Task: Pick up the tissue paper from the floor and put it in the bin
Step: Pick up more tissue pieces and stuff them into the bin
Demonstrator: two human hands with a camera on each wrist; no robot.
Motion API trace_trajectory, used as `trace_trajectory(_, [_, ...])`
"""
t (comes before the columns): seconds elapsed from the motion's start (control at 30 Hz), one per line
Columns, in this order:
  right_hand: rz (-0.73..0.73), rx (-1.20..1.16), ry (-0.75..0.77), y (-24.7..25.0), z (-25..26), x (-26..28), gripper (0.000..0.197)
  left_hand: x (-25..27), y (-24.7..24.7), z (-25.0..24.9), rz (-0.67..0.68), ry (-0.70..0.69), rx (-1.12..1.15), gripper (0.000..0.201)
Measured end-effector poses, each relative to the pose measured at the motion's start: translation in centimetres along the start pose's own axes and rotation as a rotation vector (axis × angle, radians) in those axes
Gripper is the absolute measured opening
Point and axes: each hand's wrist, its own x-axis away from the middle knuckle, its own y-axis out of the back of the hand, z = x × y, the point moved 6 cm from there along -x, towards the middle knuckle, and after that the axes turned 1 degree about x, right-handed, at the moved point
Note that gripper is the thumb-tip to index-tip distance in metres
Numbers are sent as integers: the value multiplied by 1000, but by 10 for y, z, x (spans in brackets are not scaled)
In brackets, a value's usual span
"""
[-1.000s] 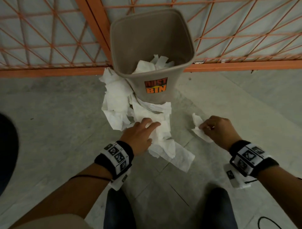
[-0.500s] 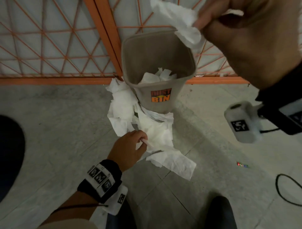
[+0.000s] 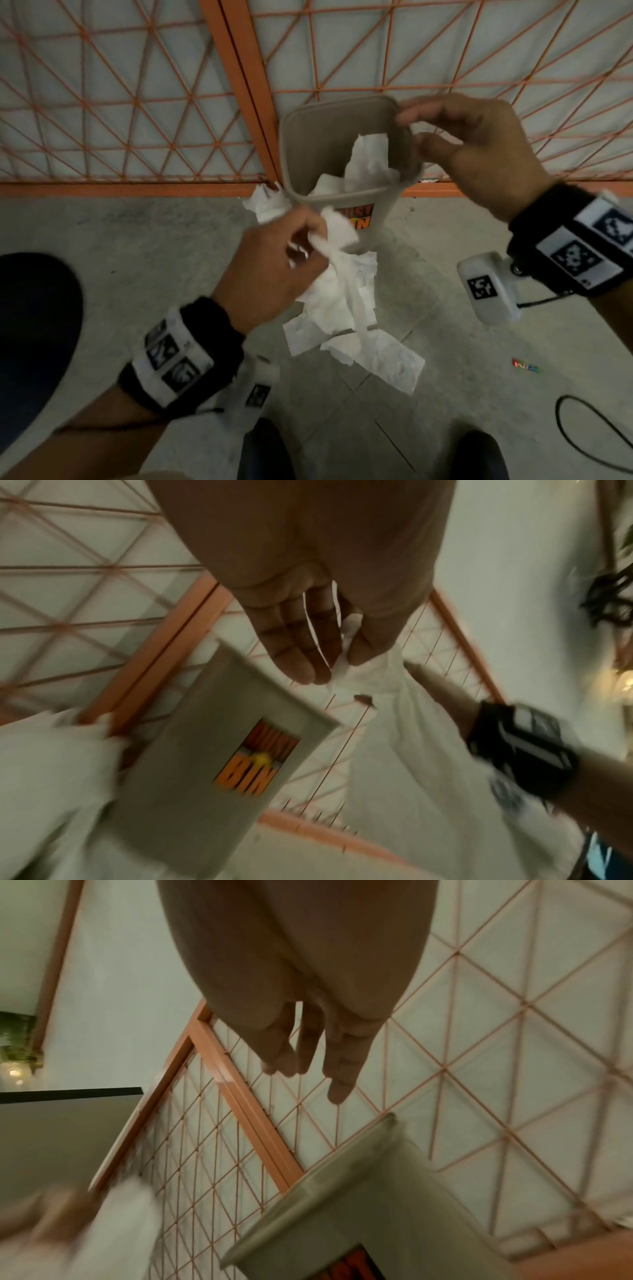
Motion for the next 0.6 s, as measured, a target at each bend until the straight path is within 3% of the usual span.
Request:
trace_trajectory(0.13, [-197, -99, -120, 19, -31, 45, 28, -68, 26, -30, -197, -115, 104, 15])
trace_trajectory(0.23, [-135, -95, -260, 5, -63, 87, 35, -118, 31, -21, -293, -122, -34, 9])
trace_trajectory(0.3, [26, 54, -292, -17, -82, 116, 36, -144, 25, -3, -226, -61, -232, 11])
trace_trajectory(0.43, [465, 402, -274, -78, -116, 175, 25, -151, 6, 32, 131, 169, -609, 30])
trace_trajectory(0.5, [705, 583, -283, -105, -139, 208, 35, -139, 12, 27, 94, 102, -578, 38])
trace_trajectory(0.6, [837, 712, -281, -121, -162, 244, 49, -108, 33, 6, -76, -115, -418, 38])
